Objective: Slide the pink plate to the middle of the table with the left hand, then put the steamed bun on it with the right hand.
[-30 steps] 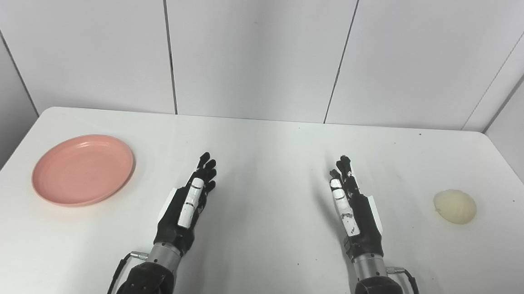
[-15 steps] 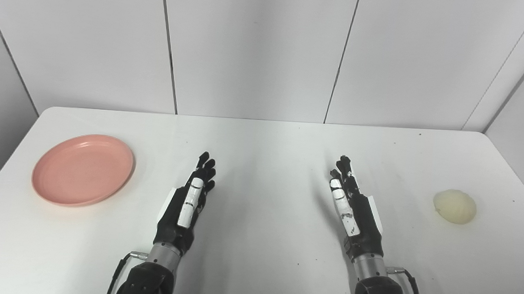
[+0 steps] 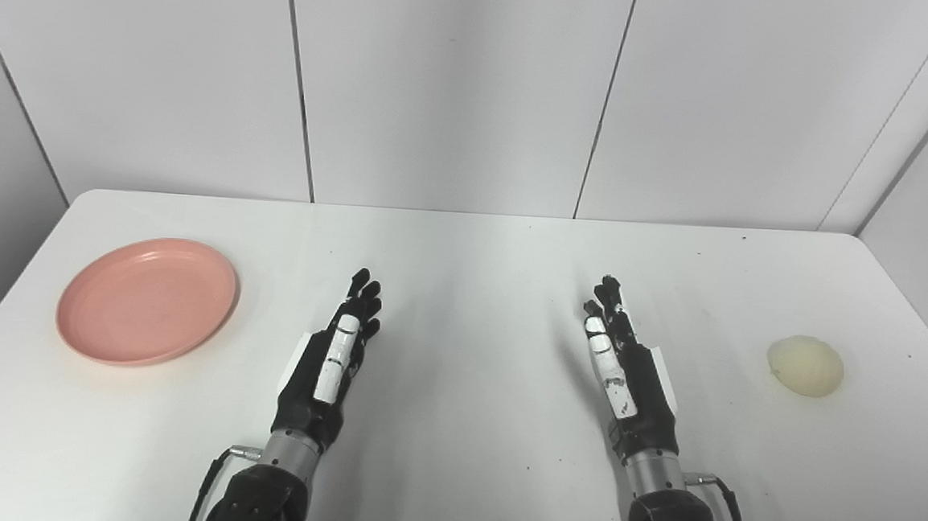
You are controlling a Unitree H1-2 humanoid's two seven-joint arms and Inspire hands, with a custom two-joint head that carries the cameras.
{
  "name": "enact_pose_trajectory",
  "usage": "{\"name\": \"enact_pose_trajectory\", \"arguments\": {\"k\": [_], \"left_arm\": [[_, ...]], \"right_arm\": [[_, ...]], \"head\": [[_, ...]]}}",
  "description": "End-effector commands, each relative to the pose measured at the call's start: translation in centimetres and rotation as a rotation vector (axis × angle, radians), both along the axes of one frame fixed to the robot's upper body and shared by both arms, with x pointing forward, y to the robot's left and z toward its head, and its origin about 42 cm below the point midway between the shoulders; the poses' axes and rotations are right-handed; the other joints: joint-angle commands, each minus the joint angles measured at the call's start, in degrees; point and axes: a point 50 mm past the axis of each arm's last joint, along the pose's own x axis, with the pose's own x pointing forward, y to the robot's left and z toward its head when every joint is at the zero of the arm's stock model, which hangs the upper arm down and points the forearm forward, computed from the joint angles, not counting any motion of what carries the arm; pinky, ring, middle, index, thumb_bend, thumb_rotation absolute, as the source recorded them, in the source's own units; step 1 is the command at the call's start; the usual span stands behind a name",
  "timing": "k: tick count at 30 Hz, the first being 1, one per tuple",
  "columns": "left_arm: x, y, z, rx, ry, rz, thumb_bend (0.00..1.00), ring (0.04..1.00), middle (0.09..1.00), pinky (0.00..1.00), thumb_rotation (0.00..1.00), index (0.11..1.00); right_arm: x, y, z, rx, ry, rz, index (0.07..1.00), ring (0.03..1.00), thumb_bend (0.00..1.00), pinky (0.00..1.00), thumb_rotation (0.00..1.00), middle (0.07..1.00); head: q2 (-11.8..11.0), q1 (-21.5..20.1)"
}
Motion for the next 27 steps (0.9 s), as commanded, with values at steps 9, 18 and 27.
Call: {"name": "enact_pose_trajectory", "arguments": {"k": [9, 18, 27], "left_arm": [[0.1, 0.2, 0.0, 0.022, -0.023, 0.008, 0.65, 1.000, 1.000, 1.00, 1.00, 1.000], [0.1, -1.7, -0.9, 0.043, -0.028, 0.031, 0.65, 1.000, 1.000, 1.00, 1.00, 1.000], [0.8, -3.5, -2.5, 0.046, -0.060, 0.039, 0.65, 1.000, 1.000, 1.00, 1.00, 1.000]], "right_arm": [[0.2, 0.2, 0.4, -0.003, -0.043, 0.016, 1.000, 0.968, 0.52, 1.00, 0.85, 0.997], [-0.3, -1.9, -0.1, 0.005, -0.027, 0.015, 1.000, 0.981, 0.57, 1.00, 0.86, 1.000], [-0.2, -3.8, -1.1, 0.012, -0.020, 0.023, 1.000, 1.000, 0.60, 1.00, 0.88, 1.000]], "head": [[-0.63, 2.68], [-3.67, 13.75], [-7.58, 21.44]]}}
